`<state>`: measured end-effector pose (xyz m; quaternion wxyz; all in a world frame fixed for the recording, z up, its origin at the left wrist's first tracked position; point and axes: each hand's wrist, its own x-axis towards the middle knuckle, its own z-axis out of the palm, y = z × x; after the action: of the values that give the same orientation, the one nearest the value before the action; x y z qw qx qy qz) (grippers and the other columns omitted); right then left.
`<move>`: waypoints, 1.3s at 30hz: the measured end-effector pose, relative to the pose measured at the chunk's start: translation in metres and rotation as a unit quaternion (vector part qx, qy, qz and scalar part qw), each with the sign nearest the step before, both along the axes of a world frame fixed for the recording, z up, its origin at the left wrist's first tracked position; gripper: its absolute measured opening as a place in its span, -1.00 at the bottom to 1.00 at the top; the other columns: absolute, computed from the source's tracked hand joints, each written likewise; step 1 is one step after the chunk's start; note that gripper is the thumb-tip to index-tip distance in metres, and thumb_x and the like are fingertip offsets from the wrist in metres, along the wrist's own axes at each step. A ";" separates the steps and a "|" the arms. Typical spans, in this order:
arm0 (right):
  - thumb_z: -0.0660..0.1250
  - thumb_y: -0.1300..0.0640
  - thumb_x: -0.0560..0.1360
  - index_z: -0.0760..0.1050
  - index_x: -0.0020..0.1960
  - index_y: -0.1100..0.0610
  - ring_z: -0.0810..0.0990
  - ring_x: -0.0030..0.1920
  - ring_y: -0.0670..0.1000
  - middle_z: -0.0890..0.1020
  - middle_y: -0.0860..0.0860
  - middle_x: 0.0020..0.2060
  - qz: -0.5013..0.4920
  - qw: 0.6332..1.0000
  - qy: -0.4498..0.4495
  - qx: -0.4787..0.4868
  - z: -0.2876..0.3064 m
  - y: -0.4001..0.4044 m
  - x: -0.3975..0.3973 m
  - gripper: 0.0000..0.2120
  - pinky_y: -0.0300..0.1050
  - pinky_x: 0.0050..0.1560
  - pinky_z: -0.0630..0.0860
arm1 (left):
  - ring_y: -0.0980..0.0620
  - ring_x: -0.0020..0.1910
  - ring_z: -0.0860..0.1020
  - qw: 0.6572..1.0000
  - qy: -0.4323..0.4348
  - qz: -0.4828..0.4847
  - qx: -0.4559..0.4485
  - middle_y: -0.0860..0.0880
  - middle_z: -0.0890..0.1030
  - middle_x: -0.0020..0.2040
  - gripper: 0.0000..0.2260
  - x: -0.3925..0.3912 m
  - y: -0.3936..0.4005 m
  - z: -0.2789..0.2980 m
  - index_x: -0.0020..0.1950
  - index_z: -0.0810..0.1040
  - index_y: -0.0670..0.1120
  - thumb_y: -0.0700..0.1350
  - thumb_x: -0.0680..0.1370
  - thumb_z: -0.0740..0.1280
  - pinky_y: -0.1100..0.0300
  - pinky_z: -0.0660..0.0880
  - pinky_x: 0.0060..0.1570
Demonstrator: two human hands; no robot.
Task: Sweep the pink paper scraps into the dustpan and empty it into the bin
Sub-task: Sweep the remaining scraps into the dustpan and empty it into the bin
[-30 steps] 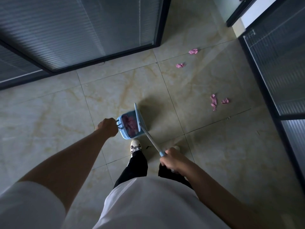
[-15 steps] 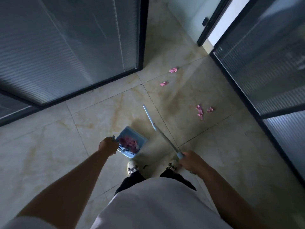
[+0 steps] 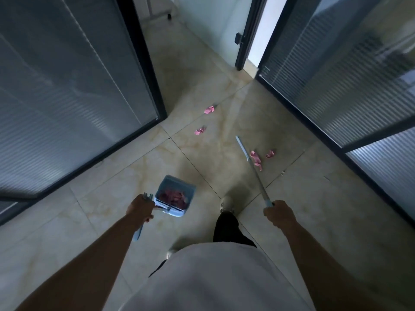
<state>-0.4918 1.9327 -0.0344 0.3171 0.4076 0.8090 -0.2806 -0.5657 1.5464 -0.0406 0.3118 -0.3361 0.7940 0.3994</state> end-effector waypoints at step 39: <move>0.15 0.30 0.56 0.35 0.03 0.17 0.35 -0.40 -0.05 0.36 0.02 -0.36 0.043 0.986 -0.090 -0.130 0.025 0.083 -0.182 -0.92 -0.25 -0.31 0.40 | -0.08 -0.43 0.53 0.994 -0.005 -0.091 -0.056 -0.16 0.57 -0.34 -0.93 -0.175 0.151 -0.024 -0.05 0.47 -0.13 -0.15 0.53 0.32 0.21 0.43 -0.34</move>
<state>-0.6740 2.0154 -0.0096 0.4507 0.3518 0.7504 -0.3317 -0.7406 1.6978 -0.0645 0.3318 -0.2811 0.8408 0.3223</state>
